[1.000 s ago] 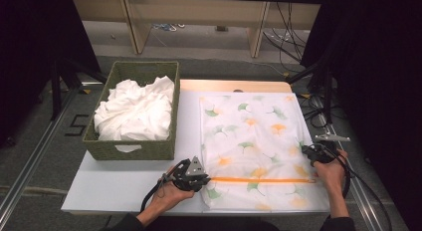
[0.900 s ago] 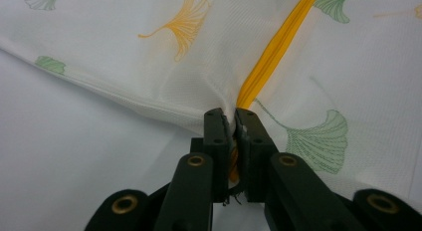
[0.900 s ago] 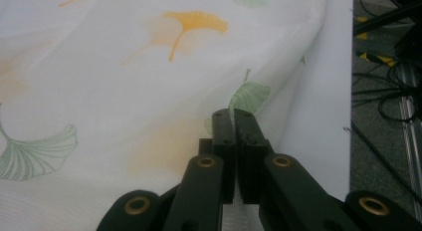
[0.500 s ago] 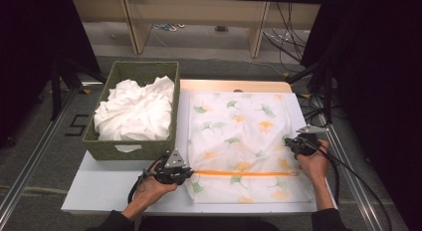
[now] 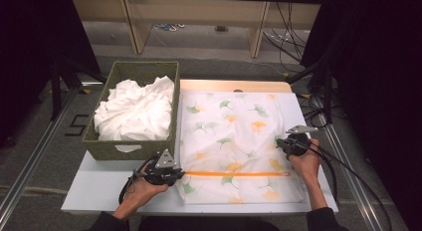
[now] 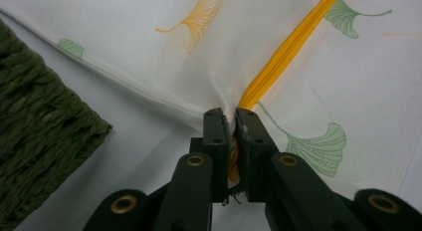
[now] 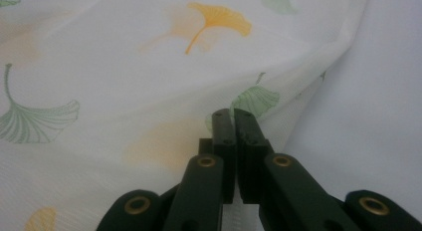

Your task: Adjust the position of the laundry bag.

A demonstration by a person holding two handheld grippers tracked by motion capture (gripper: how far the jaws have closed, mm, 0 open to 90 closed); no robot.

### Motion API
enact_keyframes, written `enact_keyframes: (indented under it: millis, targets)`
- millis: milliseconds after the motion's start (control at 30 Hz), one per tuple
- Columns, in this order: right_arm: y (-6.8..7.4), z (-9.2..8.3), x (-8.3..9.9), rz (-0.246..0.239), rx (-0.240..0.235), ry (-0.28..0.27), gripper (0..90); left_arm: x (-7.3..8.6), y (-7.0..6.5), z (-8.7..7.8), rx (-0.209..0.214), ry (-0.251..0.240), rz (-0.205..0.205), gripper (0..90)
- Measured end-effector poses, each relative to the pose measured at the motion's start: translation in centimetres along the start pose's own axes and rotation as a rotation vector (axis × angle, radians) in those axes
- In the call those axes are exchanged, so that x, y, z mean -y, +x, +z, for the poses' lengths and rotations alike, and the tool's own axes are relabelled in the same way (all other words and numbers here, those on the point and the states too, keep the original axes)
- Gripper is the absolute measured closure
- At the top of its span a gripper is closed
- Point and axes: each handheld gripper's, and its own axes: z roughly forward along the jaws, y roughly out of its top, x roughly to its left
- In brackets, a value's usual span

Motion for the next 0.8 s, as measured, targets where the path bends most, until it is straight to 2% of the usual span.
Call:
enact_keyframes:
  millis: [33, 167, 200, 233, 267, 300, 333, 367, 400, 433, 467, 567, 600, 633, 667, 700, 767, 800]
  targets:
    - [0.0, 0.0, 0.0, -0.01, 0.003, 0.005, 89.3, 0.1, 0.0, 0.1, 0.01, 0.004, -0.001, 82.9]
    - [0.0, -0.1, 0.0, 0.005, -0.002, -0.001, 85.3, 0.1, 0.0, 0.2, 0.003, 0.011, -0.004, 82.3]
    - [-0.1, -0.3, 0.0, -0.006, -0.008, -0.01, 79.1, 0.2, 0.0, 0.3, -0.012, 0.01, 0.002, 76.4]
    - [-0.1, -0.3, 0.0, -0.006, -0.008, -0.01, 79.1, 0.2, -0.1, 0.3, -0.017, 0.008, -0.001, 76.4]
    - [0.0, -0.6, 0.1, 0.006, -0.01, -0.014, 69.5, 0.2, -0.4, 0.3, -0.021, 0.015, 0.01, 72.1]
    - [-0.2, -0.7, 0.1, 0.009, -0.02, -0.037, 66.4, 0.1, -0.5, 0.3, -0.023, 0.011, 0.006, 69.1]
    - [-0.2, -0.7, 0.1, 0.009, -0.02, -0.037, 66.4, 0.1, -0.5, 0.3, -0.023, 0.011, 0.006, 60.8]
    - [-0.1, -1.2, 0.1, 0.023, -0.01, -0.044, 61.5, 0.0, -0.6, 0.3, -0.033, 0.013, 0.001, 60.8]
    - [0.1, -1.6, 0.1, 0.041, -0.008, -0.046, 57.9, -0.1, -0.7, 0.2, -0.049, 0.016, 0.005, 54.7]
    - [-0.1, -1.9, 0.1, 0.018, -0.024, -0.047, 53.9, -0.2, -0.8, 0.1, -0.063, 0.017, 0.012, 52.9]
    - [-0.1, -2.7, 0.2, 0.024, -0.031, -0.057, 47.8, -0.5, -0.9, -0.2, -0.087, 0.014, 0.01, 44.7]
    - [0.0, -3.6, 0.3, 0.048, -0.049, -0.042, 43.4, -0.8, -1.1, -0.4, -0.091, -0.001, -0.003, 38.1]
    - [0.1, -4.1, 0.5, 0.055, -0.068, -0.038, 42.5, -0.9, -1.2, -0.6, -0.095, 0.003, 0.009, 37.0]
    - [0.1, -4.4, 0.7, 0.039, -0.07, -0.053, 42.1, -1.0, -1.4, -0.6, -0.092, -0.02, -0.013, 35.4]
    - [0.2, -4.9, 0.9, 0.05, -0.069, -0.042, 42.1, -1.1, -1.6, -0.7, -0.098, -0.017, -0.009, 33.7]
    - [0.1, -5.3, 1.1, 0.036, -0.07, -0.037, 42.2, -1.3, -1.7, -0.6, -0.081, -0.027, -0.013, 32.8]
    - [0.0, -5.9, 1.6, 0.039, -0.071, -0.035, 42.5, -1.4, -2.0, -0.6, -0.073, -0.036, -0.022, 31.5]
    - [0.0, -6.2, 1.8, 0.043, -0.062, -0.029, 42.4, -1.6, -2.3, -0.4, -0.054, -0.044, -0.026, 31.5]
